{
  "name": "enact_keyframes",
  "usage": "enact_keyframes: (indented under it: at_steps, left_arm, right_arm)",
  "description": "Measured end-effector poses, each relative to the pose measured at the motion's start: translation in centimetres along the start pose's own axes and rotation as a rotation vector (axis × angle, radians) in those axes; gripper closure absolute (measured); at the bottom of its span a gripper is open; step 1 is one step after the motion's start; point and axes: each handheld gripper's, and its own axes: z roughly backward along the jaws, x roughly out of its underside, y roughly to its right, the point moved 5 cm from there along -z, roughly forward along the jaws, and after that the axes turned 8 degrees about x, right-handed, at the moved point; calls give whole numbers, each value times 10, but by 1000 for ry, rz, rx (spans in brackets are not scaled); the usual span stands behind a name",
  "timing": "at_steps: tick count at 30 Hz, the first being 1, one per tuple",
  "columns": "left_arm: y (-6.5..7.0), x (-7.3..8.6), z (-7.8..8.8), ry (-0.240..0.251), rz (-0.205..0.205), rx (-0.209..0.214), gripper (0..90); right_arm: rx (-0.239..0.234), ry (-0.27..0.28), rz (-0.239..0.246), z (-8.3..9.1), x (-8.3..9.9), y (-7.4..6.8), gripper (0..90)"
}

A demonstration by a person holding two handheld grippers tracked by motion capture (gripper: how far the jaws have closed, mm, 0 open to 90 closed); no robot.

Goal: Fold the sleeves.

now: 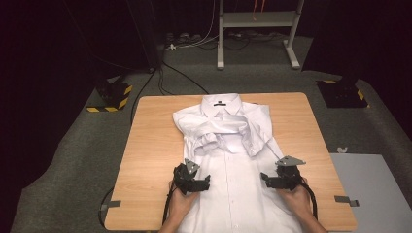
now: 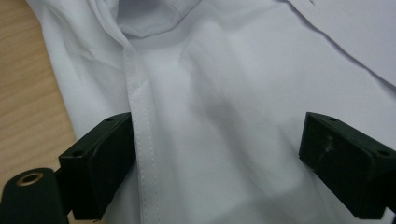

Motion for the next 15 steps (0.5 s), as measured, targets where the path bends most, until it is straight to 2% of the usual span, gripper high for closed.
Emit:
enact_keyframes:
  at_steps: [3,5,7,10,15]
  left_arm:
    - [4,7,8,-4,-11,14,109]
    - [1,6,10,-7,16,25,106]
    - [-5,-2,13,23,57,34,103]
    - [-19,-19,17,76,112,45,104]
    - [-43,-49,17,116,170,18,102]
  right_arm:
    - [-13,-15,14,11,9,-6,168]
    - [-21,-26,20,15,11,-6,161]
    - [-22,-28,-13,14,7,-1,132]
    - [-22,20,-90,14,-8,10,121]
    - [-6,67,-130,10,-39,24,118]
